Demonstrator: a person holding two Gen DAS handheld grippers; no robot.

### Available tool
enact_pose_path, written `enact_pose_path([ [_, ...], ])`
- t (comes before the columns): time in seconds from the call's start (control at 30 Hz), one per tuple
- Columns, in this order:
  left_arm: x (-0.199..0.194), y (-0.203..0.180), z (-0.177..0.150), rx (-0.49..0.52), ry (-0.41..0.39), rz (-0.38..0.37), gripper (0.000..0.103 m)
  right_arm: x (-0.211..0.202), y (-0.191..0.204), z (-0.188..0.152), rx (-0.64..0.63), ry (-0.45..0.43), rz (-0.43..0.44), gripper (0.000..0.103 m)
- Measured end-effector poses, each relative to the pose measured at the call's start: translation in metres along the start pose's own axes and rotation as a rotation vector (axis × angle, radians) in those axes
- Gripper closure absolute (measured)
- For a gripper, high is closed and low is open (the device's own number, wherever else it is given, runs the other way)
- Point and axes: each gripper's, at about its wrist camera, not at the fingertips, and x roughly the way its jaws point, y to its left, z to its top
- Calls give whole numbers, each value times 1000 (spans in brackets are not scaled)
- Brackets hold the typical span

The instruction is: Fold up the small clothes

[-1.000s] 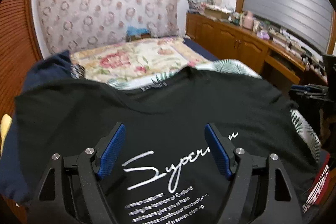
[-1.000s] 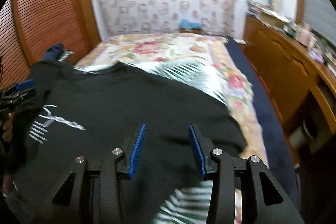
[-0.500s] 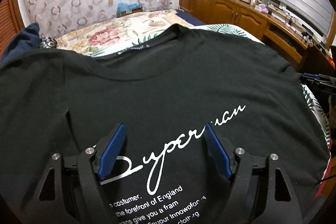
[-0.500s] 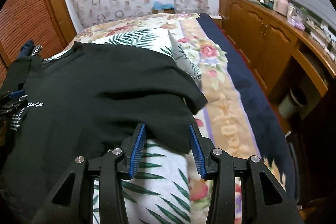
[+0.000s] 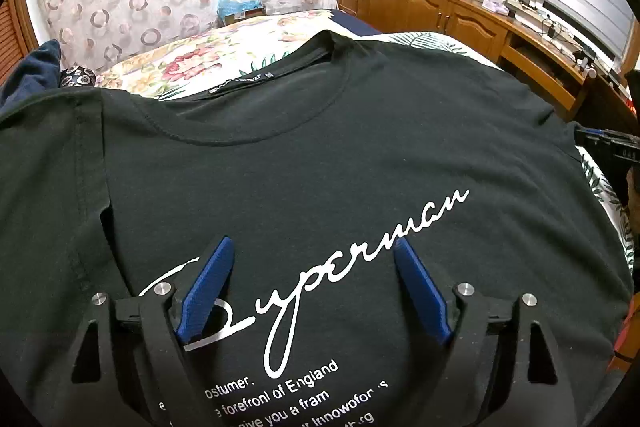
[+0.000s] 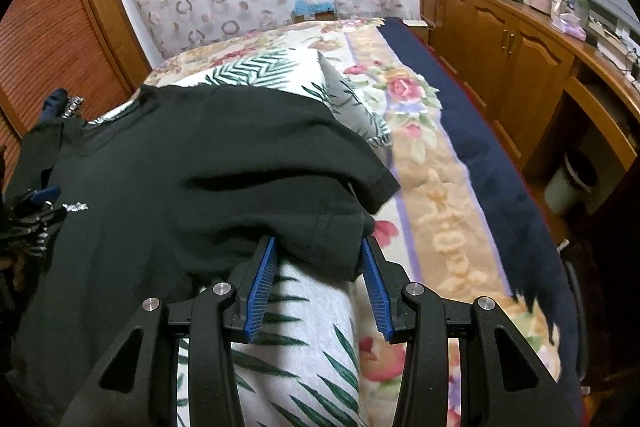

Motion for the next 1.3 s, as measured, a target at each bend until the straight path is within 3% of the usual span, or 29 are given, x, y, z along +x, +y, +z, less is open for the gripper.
enact_pose_path([
  [0.1,0,0,0,5,2,-3,16,4,0,0,-19,-11,11,61],
  [0.17,3,-1,1,10,9,-8,10,6,-1,-3,-37,-18,7,72],
  [0.27,3,-1,1,14,11,-9,9,7,-1,-6,-84,-28,-33,84],
  [0.3,3,-1,1,13,11,-9,9,7,-2,-7,-94,-31,-37,93],
  [0.4,3,-1,1,14,11,-8,9,2,1,-5,-125,-52,-34,96],
  [0.57,3,-2,1,14,11,-8,9,-14,16,2,-160,-132,3,96],
  [0.77,3,-1,1,14,12,-9,9,-25,57,4,-246,-183,107,96],
  [0.97,3,-1,1,13,13,-8,9,-2,85,-21,-282,-87,236,96],
  [1.17,2,-1,1,16,13,-9,9,21,82,-44,-293,0,223,96],
  [1.3,2,0,1,7,14,-2,9,17,72,-44,-273,-10,180,79],
])
